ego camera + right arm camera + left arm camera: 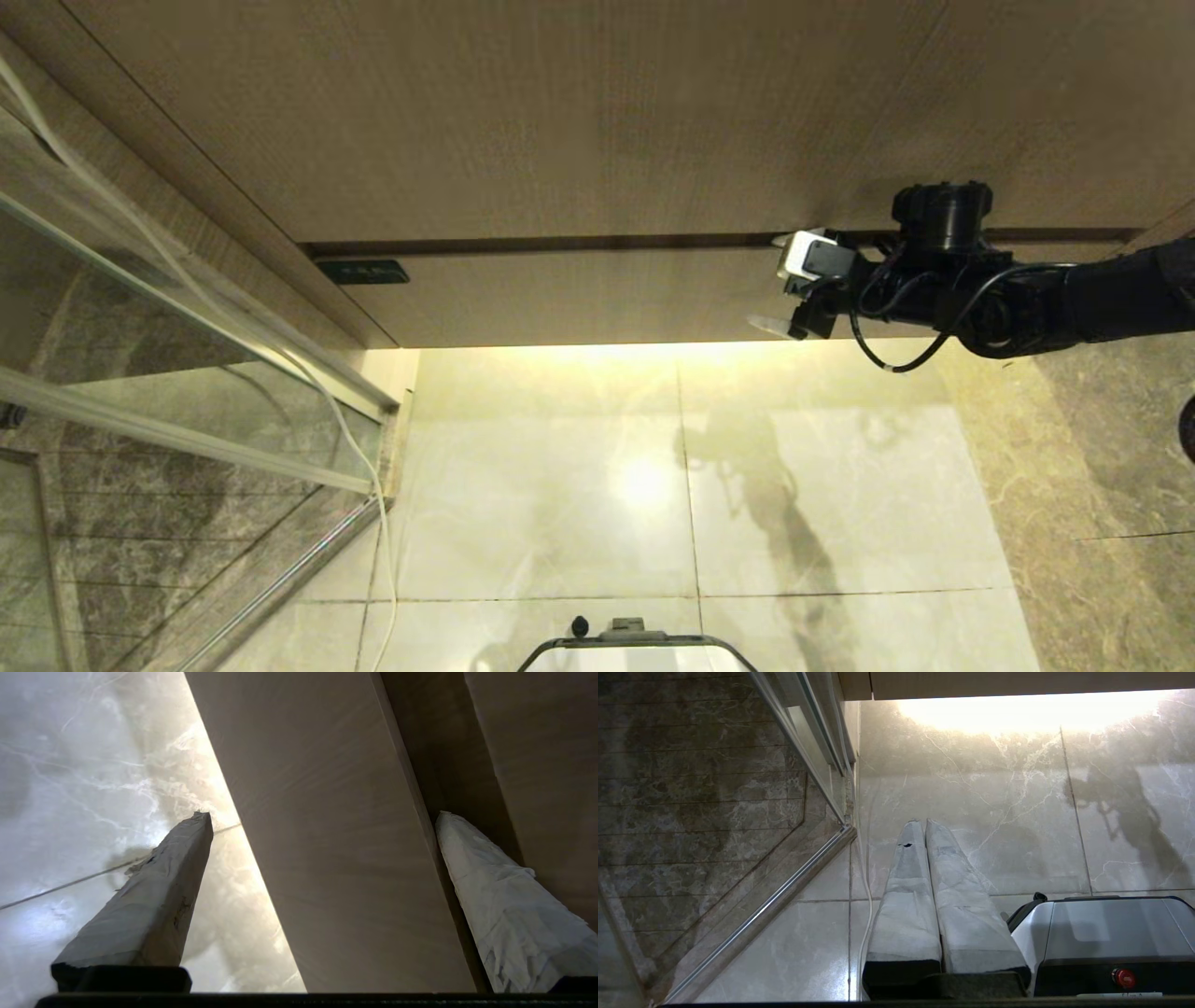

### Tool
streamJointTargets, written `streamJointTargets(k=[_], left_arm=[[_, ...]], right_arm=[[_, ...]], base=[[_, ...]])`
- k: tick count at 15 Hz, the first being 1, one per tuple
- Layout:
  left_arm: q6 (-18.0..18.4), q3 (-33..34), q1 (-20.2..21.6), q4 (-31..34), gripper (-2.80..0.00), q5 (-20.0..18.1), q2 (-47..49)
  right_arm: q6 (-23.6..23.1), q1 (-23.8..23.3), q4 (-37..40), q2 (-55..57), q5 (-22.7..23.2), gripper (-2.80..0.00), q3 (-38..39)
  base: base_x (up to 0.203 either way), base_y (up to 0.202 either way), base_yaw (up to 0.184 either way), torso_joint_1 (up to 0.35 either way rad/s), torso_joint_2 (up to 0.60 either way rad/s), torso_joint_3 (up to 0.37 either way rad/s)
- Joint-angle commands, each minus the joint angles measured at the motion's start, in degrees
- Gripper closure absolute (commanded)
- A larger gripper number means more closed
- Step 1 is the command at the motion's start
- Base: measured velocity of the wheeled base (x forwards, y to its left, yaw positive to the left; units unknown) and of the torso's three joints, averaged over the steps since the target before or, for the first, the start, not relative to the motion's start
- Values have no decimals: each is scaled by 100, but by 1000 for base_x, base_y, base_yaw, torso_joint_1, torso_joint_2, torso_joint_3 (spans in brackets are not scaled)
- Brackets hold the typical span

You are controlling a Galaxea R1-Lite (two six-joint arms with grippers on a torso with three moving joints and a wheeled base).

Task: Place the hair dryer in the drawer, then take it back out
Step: Pull open the drawer

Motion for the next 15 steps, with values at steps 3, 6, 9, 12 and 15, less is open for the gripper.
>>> streamJointTargets(k=[3,6,9,12,15], left_arm=[[-1,1,-6,1,0,4,-2],[-1,1,2,1,0,4,-2],[-1,4,-6,1,0,4,-2],[-1,1,2,1,0,4,-2],[-1,1,-6,1,0,4,5]], right_arm=[[-97,-70,68,266,15,-280,-89],[-111,-138,649,250,16,-280,-40],[-363,-307,2411,193,24,-280,-276],[-423,-470,3029,59,-2,-280,-339],[-426,-553,3311,-53,-32,-280,-213]], base=[[0,0,0,0,0,0],[0,0,0,0,0,0],[0,0,0,0,0,0],[0,0,0,0,0,0],[0,0,0,0,0,0]])
